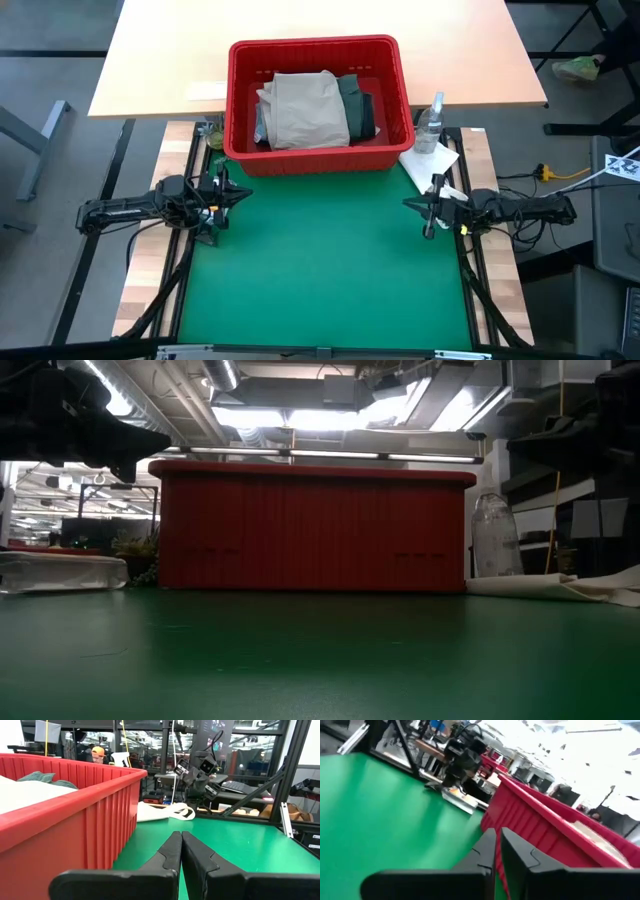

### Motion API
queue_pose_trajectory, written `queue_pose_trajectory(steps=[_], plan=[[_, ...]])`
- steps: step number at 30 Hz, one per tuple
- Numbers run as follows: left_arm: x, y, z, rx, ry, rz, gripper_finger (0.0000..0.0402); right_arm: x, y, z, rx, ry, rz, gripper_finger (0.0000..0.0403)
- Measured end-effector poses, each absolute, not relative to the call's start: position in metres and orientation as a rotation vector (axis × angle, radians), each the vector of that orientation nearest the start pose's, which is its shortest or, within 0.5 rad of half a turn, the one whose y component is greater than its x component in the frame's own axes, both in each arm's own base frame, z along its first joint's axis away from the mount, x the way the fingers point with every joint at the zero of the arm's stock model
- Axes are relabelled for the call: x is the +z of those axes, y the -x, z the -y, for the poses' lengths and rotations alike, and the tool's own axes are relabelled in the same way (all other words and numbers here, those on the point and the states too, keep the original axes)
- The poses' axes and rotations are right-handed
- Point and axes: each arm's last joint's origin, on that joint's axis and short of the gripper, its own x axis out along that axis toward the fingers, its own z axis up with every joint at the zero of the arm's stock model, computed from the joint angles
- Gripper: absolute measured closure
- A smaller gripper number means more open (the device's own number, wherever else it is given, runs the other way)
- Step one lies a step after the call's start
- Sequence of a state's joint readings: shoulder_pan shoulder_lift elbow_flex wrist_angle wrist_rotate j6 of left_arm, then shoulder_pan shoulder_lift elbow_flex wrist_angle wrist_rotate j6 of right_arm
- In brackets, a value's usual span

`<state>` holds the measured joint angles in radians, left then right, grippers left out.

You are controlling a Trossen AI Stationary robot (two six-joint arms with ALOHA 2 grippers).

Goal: Fold laundry
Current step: Return to Home Position

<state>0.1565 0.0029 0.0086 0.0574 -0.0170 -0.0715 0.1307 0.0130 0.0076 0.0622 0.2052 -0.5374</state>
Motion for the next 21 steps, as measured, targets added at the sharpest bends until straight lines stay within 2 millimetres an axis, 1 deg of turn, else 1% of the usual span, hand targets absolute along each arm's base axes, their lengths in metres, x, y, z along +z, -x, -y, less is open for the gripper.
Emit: queue_pose_trajectory(steps=[3,11,21], plan=[[0.1717,-0.0959,-0.0156,0.171,0.067,0.068,0.0395,0.1703,-0.098,-0.0073,-0.074,0.562,0.026,0.0378],[0.1715,-0.0959,-0.0156,0.171,0.067,0.066,0.0395,0.1704,-0.0978,-0.0056,-0.132,0.678,0.002,0.04],[0.1714,-0.0959,-0.0156,0.171,0.067,0.065,0.0395,0.1701,-0.0978,-0.0056,-0.13,0.68,-0.002,0.0382]])
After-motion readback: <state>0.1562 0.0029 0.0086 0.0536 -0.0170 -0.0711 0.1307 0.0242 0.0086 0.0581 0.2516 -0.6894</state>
